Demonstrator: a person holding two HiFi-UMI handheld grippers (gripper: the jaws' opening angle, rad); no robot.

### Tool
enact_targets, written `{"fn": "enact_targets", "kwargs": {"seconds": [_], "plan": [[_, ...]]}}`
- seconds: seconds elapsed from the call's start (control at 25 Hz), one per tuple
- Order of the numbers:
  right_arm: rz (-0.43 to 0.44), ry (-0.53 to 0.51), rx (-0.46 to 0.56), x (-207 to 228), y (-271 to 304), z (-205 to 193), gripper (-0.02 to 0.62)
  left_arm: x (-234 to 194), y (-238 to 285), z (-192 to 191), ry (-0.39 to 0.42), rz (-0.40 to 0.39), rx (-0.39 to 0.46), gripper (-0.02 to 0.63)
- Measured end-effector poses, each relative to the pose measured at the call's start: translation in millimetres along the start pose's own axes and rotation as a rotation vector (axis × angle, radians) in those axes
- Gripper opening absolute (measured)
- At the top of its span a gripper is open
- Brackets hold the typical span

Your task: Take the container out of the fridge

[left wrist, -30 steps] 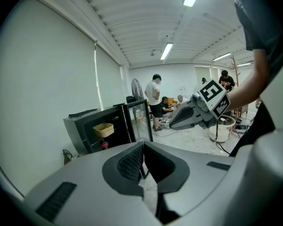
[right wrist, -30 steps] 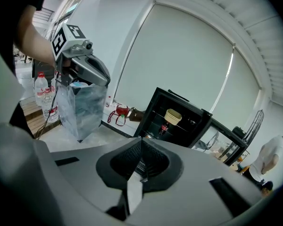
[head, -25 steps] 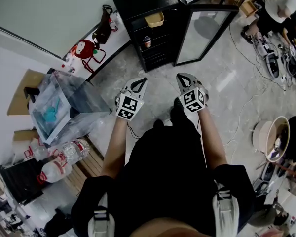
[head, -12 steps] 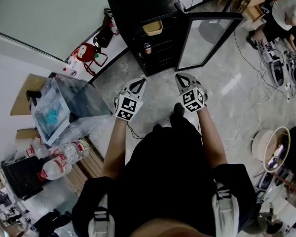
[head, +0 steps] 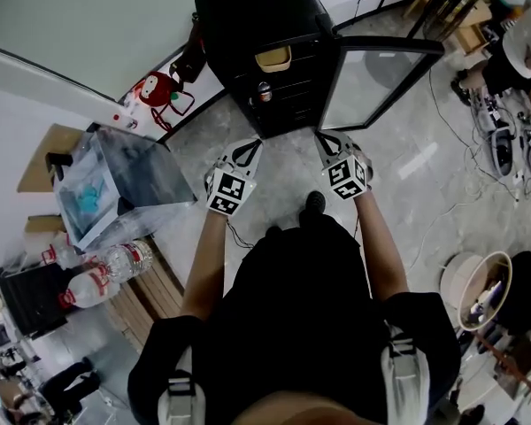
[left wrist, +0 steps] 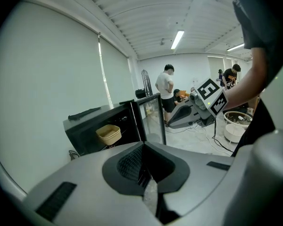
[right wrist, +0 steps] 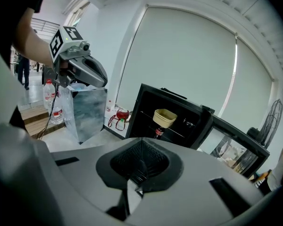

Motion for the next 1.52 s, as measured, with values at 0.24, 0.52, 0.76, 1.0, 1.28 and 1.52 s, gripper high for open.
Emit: {"fn": "enact_targets", "kwargs": {"seconds": [0.24,0.52,0.76,1.0,1.28,1.52], "plan": [[0.046,-0.018,0.020,25.0,10.5,-7.5,-0.002,1.5,16.7,14.1,-0.019,0.037,-0.025,0.021],[0.112,-0.038,0.042,42.0,28.0,-11.2,-0.002,2.5,32.1,22.6,-0.040,0.072,-0.068,0.021],[0.129,-0.044,0.041,51.8,40.0,-13.0,-0.002,-3.5,45.8,28.6,-0.032,0.073,-0.076,0.021],[0.114,-0.041,0.016,59.3,45.9,-14.2,-0.002,-19.2,64.7,39.3,-0.018,0.049,-0.044,0.021],[0.047,0.006,-0.018,78.3,59.7,-8.3,-0.002,-52.5,93.1,48.8,0.023,-0.006,-0.022,0.021],[-0.004,0.042,-0.027,91.3,78.9,11.0,-0.002,-89.4,116.0,62.1,0.071,-0.047,0.007,0.021]]}}
Point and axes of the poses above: the fingertips, and each gripper's own axes: y forward along the fingers, x to its right, z out of its top, the point moved 4 cm from there along -y, backward along the fingers, and after that the axes turned 9 degrees about -x, right-handed, at the moved point
